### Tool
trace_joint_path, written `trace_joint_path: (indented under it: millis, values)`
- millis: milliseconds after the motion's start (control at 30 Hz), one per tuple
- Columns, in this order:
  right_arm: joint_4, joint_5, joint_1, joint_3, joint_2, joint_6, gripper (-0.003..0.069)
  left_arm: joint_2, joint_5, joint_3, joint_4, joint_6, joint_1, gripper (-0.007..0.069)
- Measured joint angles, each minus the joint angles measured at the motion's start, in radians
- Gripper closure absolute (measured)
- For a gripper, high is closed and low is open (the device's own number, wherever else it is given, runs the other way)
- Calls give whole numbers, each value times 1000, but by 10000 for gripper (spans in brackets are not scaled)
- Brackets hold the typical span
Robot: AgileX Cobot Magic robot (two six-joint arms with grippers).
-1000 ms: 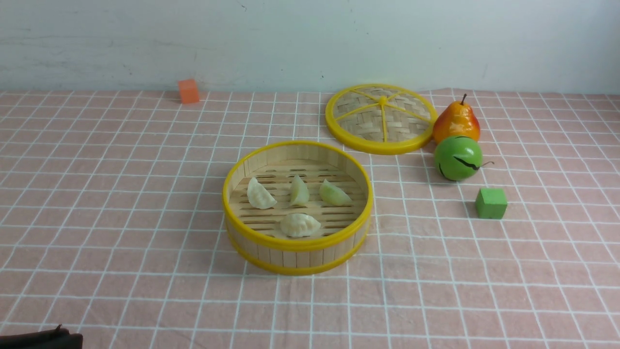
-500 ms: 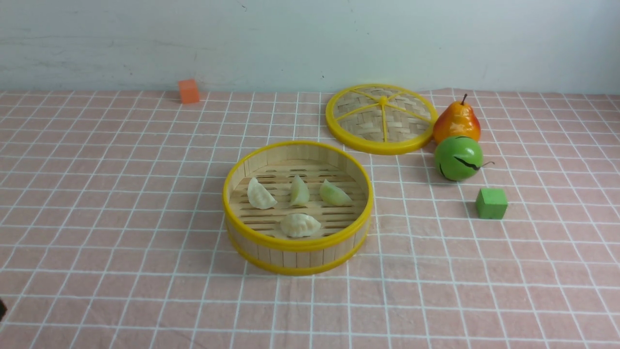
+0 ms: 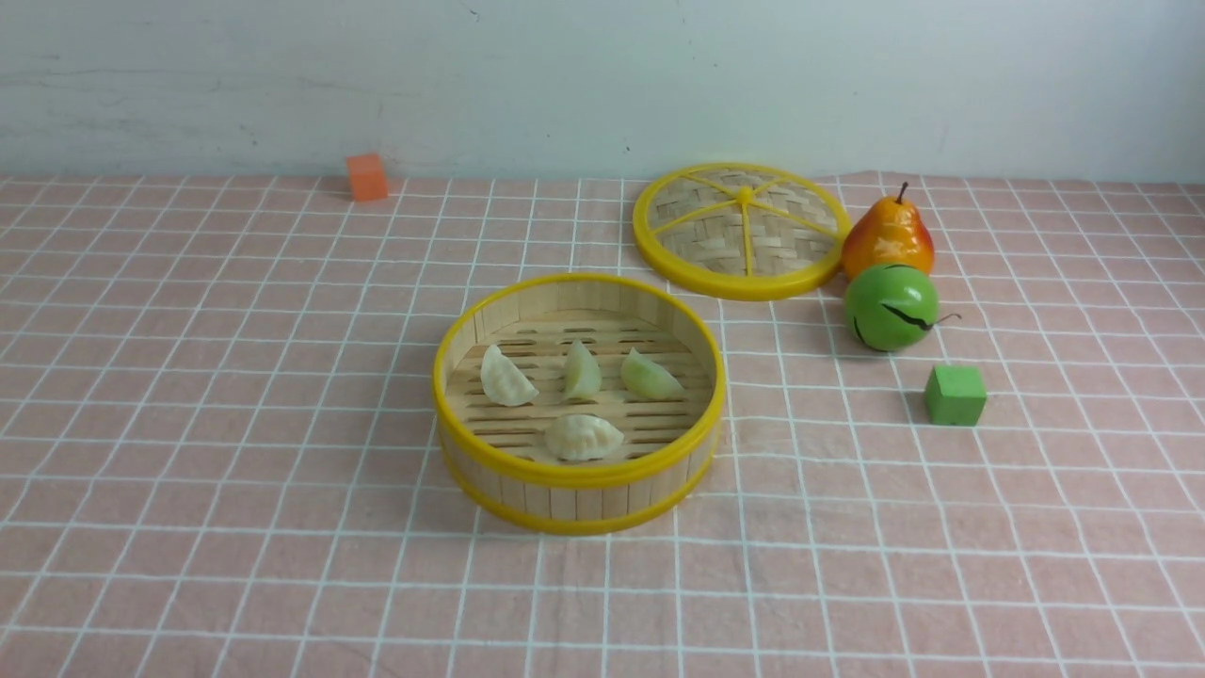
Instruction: Put the dumplings into the steamer on the table with the pink tablecloth.
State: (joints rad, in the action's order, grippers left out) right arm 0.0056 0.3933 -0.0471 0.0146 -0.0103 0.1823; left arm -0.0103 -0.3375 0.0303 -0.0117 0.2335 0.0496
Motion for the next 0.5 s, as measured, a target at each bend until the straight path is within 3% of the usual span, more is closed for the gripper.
trace_joint_path:
  millis: [500]
  values:
    - [1,0,0,0,0,-2,620,0,-46,1,20,0,7,638]
